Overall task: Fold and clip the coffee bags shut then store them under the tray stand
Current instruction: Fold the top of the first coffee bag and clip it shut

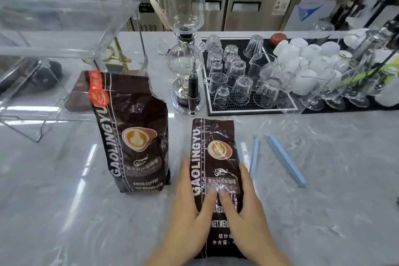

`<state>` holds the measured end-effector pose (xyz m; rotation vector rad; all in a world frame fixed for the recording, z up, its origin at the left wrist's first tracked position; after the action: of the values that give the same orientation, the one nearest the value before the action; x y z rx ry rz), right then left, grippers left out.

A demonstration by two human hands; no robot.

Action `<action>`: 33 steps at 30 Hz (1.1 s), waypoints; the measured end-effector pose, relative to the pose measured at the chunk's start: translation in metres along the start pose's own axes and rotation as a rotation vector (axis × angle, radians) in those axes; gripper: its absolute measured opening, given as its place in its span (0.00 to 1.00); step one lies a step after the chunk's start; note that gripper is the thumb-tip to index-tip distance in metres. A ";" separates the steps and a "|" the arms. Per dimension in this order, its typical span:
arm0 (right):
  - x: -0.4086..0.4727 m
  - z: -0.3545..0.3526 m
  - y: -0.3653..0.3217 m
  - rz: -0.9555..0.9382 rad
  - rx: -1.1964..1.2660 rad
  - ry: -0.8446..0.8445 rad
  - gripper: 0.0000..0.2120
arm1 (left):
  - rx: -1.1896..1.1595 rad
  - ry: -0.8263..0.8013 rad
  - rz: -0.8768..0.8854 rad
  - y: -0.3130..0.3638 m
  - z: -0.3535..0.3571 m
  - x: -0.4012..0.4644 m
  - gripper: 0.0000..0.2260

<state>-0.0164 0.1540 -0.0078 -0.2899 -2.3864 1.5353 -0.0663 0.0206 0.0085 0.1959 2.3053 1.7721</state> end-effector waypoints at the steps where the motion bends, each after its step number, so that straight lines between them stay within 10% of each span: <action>1: 0.001 0.000 0.000 -0.001 0.039 0.016 0.34 | -0.077 -0.010 -0.047 -0.003 0.000 0.002 0.31; 33: 0.002 -0.014 -0.001 -0.055 0.221 0.137 0.30 | -0.399 -0.067 -0.217 -0.011 -0.006 0.010 0.17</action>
<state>-0.0138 0.1660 -0.0016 -0.2685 -2.0823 1.6783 -0.0768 0.0149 -0.0019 -0.0609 1.8005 2.0224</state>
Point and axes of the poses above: each hand's wrist, its own x-axis towards the middle knuckle, its own z-axis out of the palm, y = z × x, the point moved 7 cm from there along x, towards the middle knuckle, and after that the axes turned 13 degrees about -z, right-handed, at the moved point
